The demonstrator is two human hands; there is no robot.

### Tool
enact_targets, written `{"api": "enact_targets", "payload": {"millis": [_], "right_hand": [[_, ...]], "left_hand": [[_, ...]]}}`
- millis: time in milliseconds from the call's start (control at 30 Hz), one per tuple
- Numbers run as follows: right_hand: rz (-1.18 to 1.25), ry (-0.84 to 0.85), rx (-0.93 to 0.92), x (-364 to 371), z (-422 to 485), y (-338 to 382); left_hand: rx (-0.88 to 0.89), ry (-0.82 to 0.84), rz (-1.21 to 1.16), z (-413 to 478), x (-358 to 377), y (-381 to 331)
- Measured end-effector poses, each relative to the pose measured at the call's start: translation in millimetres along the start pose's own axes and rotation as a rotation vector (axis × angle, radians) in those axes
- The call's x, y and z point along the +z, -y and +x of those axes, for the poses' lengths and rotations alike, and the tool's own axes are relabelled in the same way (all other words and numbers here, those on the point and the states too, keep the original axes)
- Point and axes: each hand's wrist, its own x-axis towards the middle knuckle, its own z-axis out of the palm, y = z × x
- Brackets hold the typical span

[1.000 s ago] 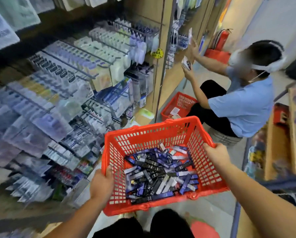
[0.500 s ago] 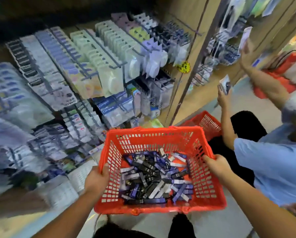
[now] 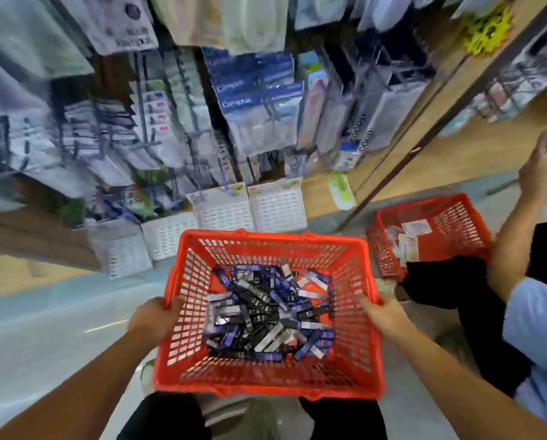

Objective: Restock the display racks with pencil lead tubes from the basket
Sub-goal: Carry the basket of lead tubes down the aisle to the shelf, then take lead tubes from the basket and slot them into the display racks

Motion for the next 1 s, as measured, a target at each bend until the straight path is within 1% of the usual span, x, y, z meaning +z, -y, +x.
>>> {"api": "enact_targets", "payload": {"millis": [133, 200, 300, 400, 533, 633, 700, 800, 867, 1000], "right_hand": [[-0.027, 0.043, 0.011, 73, 17, -1], [-0.053, 0.035, 0.003, 112, 39, -8], [-0.055, 0.058, -0.027, 171, 87, -31], [-0.049, 0.033, -0.015, 232, 146, -64], [-0.034, -0.036, -0.025, 300, 211, -105], [-0.044, -0.079, -0.074, 328, 245, -109], [-0.126, -0.069, -0.11, 337, 266, -108], [-0.22, -0.006, -0.12, 345, 270, -96], [-0.214, 0.048, -0.1, 350, 264, -94], [-0.144, 0.069, -0.101, 354, 255, -93]], "left_hand": [[-0.064, 0.014, -0.017, 45, 33, 53], [-0.094, 0.015, -0.019, 72, 53, 79], [-0.145, 0.006, -0.087, 118, 96, 117], [-0.194, -0.001, -0.126, 162, 148, 151], [-0.235, -0.065, -0.153, 213, 206, 182], [-0.23, -0.081, -0.177, 242, 234, 192], [-0.237, -0.076, -0.196, 259, 246, 196], [-0.249, -0.056, -0.35, 277, 259, 206], [-0.241, -0.033, -0.408, 281, 263, 212], [-0.261, 0.021, -0.48, 278, 261, 218]]}}
